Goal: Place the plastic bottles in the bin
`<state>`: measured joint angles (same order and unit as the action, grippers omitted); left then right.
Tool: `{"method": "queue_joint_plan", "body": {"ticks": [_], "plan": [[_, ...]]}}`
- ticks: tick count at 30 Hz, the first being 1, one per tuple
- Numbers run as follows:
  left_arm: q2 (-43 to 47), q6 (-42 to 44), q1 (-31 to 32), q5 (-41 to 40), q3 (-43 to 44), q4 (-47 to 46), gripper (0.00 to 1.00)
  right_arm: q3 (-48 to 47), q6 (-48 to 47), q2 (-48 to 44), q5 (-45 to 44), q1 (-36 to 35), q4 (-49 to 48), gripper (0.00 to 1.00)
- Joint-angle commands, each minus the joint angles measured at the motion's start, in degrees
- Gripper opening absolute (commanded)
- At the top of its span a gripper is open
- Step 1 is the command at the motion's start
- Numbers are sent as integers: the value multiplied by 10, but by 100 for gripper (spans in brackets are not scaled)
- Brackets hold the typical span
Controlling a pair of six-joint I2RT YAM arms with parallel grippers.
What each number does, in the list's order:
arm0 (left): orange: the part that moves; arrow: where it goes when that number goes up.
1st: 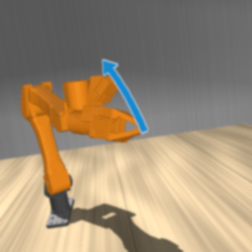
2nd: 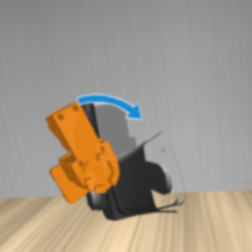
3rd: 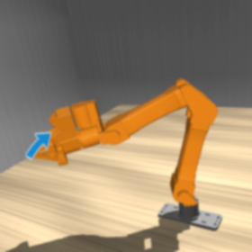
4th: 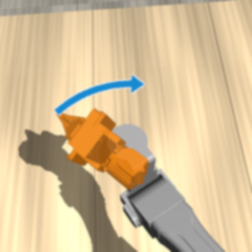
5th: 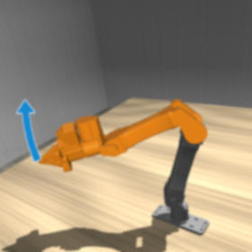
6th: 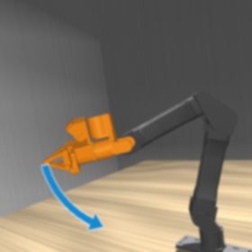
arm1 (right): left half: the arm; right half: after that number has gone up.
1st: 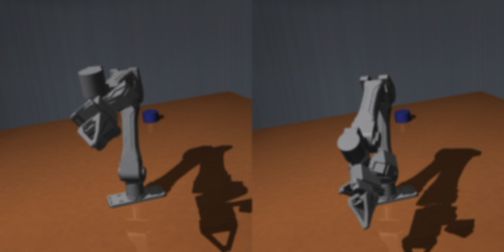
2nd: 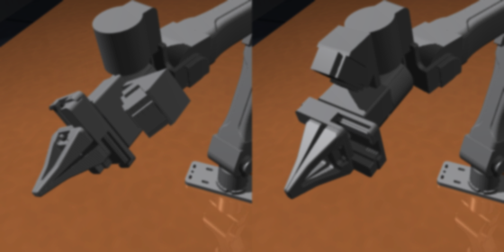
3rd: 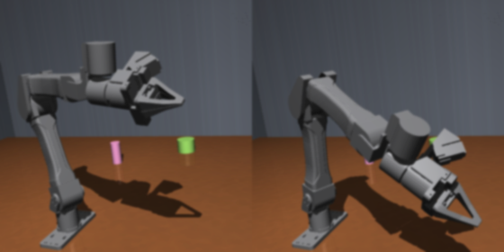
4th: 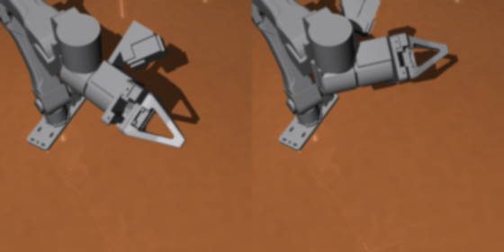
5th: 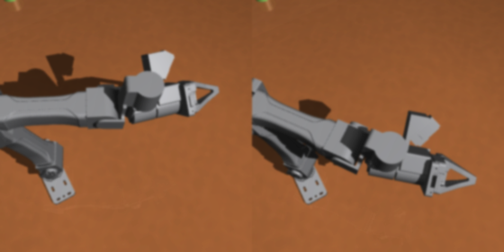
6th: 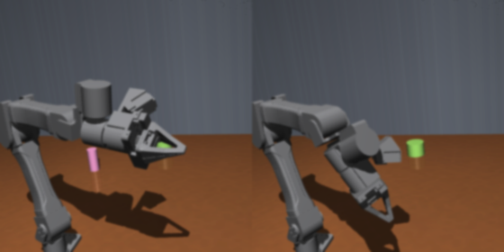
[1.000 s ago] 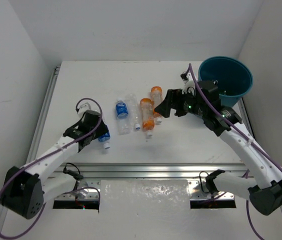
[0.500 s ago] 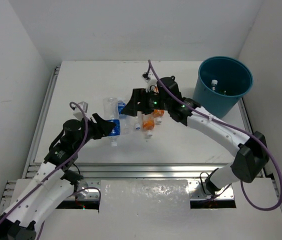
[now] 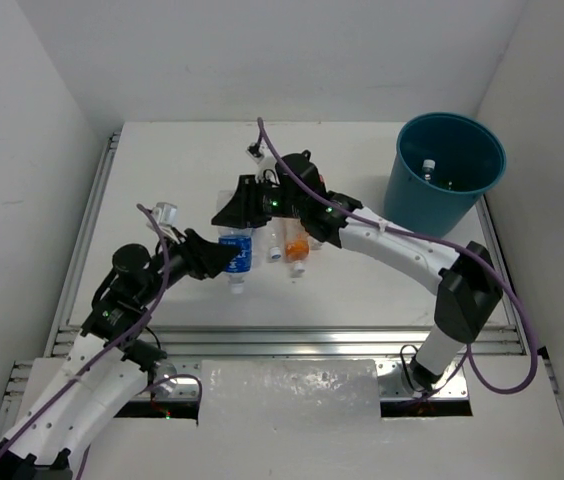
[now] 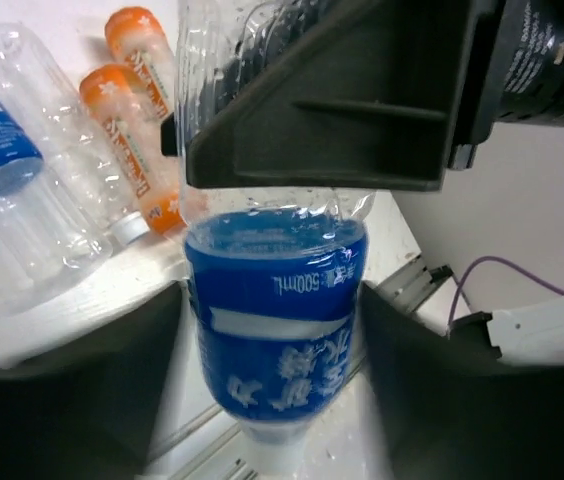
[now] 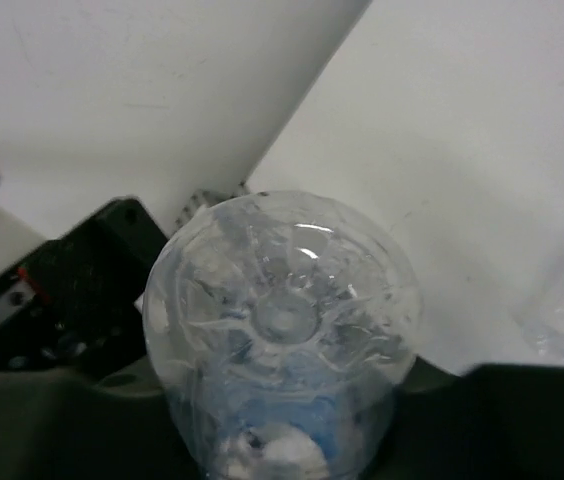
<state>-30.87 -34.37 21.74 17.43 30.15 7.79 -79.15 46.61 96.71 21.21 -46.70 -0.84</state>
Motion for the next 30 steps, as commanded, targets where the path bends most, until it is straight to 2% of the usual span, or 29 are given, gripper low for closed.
{"method": "queue_joint_plan", "body": {"ticks": [1,2,5,6,7,10,11,13,16,17,19,22,23,24,26,27,30], "plan": [[-14,28,5,-47,60,36,95,0,-19,-54,-41,5,-6,0],[-23,38,5,-91,75,84,100,-16,-45,-76,-71,19,14,0],[-37,46,4,-163,128,152,100,-50,-78,-109,-119,60,119,0],[-47,41,4,-218,139,198,100,-63,-99,-123,-138,80,142,0],[-49,40,4,-237,145,212,100,-91,-113,-148,-159,121,165,0],[-60,31,4,-299,135,238,100,-181,-195,-169,-301,189,253,0],[-70,22,4,-315,130,243,100,-206,-222,-168,-384,201,284,0],[-81,23,4,-312,132,241,100,-259,-306,-156,-501,242,286,0],[-105,24,4,-311,125,231,100,-281,-368,-142,-559,324,264,0],[-119,25,5,-310,124,230,100,-275,-388,-134,-605,339,227,0],[-132,26,4,-301,126,229,100,-266,-431,-122,-631,389,194,0],[-161,33,5,-293,134,226,100,-255,-428,-92,-620,444,188,2],[-175,33,4,-283,135,222,100,-252,-425,-78,-619,453,187,7],[-182,32,5,-276,136,218,100,-240,-408,-73,-607,464,188,15],[-204,30,5,-264,138,207,100,-233,-369,-71,-555,484,217,86],[-214,29,5,-260,140,202,100,-232,-338,-70,-528,485,226,99],[-255,24,8,-246,155,186,100,-259,-286,-62,-501,484,281,99]]}}
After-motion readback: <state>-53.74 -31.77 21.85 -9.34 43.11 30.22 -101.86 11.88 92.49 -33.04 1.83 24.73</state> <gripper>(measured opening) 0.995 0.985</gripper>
